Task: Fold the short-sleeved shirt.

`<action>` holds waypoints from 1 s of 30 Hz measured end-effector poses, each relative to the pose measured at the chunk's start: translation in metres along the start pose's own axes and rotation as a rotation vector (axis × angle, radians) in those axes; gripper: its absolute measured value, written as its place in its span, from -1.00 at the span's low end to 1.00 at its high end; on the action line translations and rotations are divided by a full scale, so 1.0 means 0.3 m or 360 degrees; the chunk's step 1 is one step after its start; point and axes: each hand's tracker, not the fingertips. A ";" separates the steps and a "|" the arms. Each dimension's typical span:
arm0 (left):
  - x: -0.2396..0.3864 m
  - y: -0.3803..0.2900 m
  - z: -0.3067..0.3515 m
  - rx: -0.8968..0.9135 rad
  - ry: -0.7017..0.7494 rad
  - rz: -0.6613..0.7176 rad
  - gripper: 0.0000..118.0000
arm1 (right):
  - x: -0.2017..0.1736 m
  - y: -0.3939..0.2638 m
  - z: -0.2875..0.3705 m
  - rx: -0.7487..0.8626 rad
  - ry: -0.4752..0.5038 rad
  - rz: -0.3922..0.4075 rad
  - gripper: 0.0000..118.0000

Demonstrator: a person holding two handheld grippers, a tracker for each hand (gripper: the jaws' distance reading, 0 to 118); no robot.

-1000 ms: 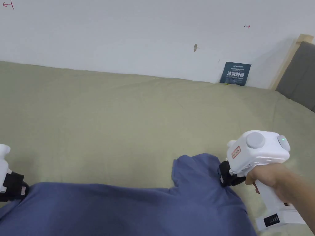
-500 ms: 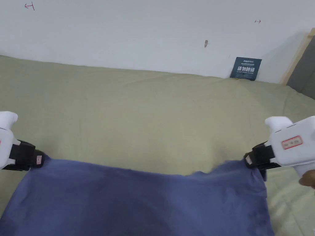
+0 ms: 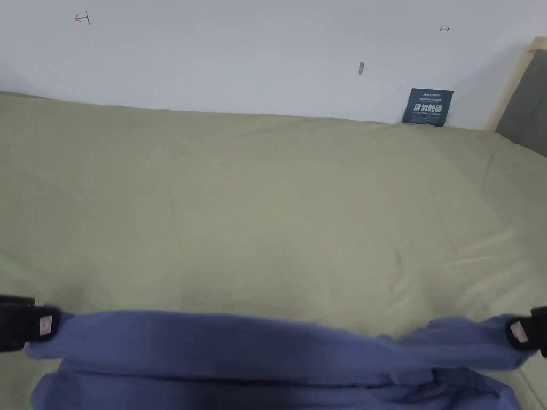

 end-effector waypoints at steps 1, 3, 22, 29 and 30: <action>-0.003 -0.041 -0.004 -0.0020 0.0003 0.0009 -1.00 | 0.006 -0.051 -0.002 -0.0037 0.0012 -0.0032 -0.97; -0.022 -0.122 -0.026 -0.0079 0.0018 0.0046 -1.00 | 0.018 -0.130 -0.027 -0.0082 -0.0011 -0.0048 -0.97; -0.060 -0.294 0.109 0.0071 0.0302 0.0325 -0.45 | 0.118 -0.229 0.146 0.0204 -0.0410 -0.0427 -0.82; 0.359 -0.125 0.204 0.0432 0.0249 0.0008 -0.50 | -0.277 -0.171 0.286 0.0723 -0.0303 -0.0074 -0.46; 0.439 -0.117 0.190 0.0485 0.0270 -0.0016 -0.67 | -0.341 -0.183 0.271 0.0789 -0.0263 -0.0038 -0.47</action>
